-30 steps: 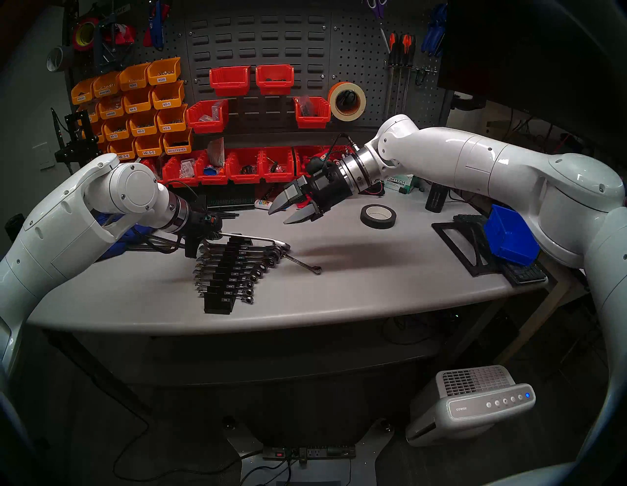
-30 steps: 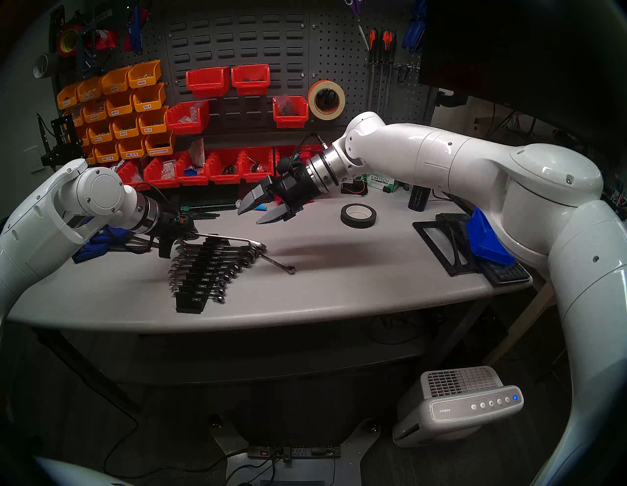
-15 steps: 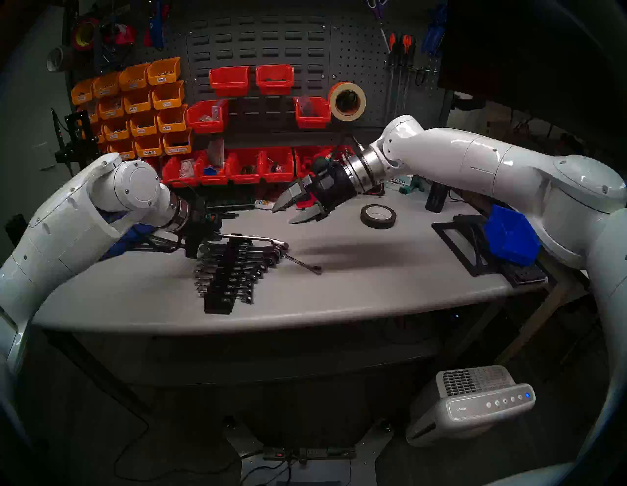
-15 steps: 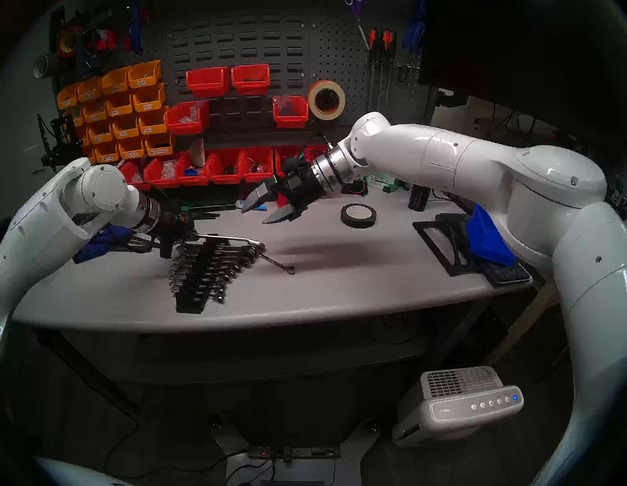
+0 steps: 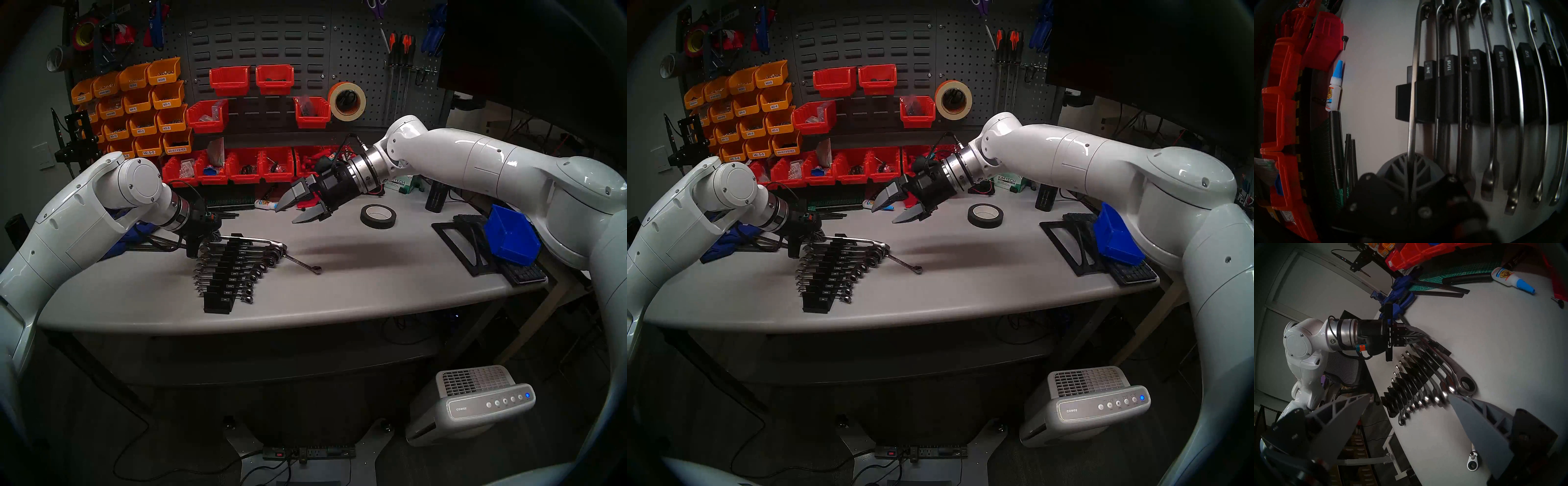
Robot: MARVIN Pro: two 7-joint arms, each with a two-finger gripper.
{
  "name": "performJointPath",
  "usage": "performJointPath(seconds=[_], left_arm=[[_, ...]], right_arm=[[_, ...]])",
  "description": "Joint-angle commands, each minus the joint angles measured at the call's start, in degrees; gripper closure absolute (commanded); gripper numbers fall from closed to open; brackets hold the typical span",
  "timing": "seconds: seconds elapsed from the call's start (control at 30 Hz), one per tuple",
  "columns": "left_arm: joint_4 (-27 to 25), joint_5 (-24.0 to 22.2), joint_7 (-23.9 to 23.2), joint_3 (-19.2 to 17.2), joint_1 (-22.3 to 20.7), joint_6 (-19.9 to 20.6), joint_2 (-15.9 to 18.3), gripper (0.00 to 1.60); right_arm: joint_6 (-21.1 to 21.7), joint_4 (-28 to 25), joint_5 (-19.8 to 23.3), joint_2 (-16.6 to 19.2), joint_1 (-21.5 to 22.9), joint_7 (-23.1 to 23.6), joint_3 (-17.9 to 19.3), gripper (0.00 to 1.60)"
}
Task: Put the wrenches on the table into the correct slot in the case
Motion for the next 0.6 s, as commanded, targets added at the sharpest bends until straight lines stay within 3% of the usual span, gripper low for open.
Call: performJointPath(seconds=[0.0,0.57], left_arm=[[1.5,0.5,-0.7,-1.4,-3.7,-0.1,-0.9,1.6],[4.2,1.6,-4.6,-1.5,-5.9,-0.8,-3.3,1.6]], right_arm=[[-0.1,-0.1,0.2,0.9,2.2,5.1,1.5,0.02],[-0.1,-0.6,0.1,1.9,2.1,5.1,1.6,0.01]])
